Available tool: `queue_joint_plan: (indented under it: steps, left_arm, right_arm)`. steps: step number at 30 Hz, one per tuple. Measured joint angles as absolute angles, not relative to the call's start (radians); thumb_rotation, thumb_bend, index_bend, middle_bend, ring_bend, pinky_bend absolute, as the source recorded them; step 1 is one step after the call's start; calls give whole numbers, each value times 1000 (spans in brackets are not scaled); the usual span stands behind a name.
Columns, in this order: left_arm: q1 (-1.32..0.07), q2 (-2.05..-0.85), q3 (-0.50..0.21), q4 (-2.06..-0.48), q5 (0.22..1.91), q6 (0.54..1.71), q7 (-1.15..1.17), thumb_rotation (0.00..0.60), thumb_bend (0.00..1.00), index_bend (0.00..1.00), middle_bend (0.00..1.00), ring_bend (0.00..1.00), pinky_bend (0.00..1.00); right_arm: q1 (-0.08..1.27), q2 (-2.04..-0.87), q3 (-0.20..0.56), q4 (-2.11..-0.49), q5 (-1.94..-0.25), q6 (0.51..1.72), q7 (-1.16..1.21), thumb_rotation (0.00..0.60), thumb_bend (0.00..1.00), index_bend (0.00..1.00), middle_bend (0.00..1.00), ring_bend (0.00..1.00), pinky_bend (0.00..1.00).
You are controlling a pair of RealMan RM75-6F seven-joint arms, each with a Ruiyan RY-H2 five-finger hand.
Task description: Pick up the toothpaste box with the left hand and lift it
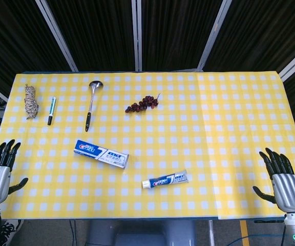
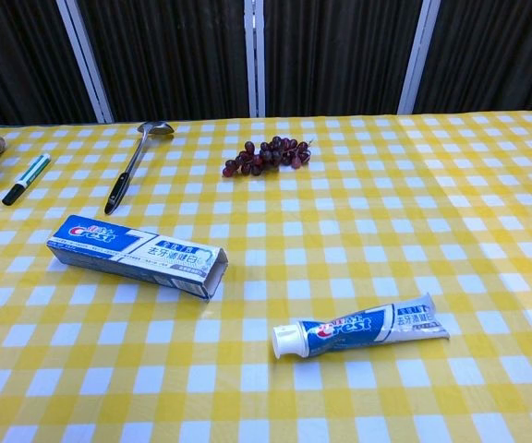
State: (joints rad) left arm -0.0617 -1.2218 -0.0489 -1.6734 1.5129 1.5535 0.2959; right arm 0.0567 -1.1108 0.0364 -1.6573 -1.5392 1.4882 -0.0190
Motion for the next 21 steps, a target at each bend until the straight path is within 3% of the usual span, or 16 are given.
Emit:
queue_joint_plan:
  steps: [21]
  left_arm:
    - [-82,-1224,-51,-1663,1509,1520,280,600,0,0,0,0,18]
  right_arm:
    - [57,-1110,43,-1660,-1534,1493,-14,600,85,0,0,0,0]
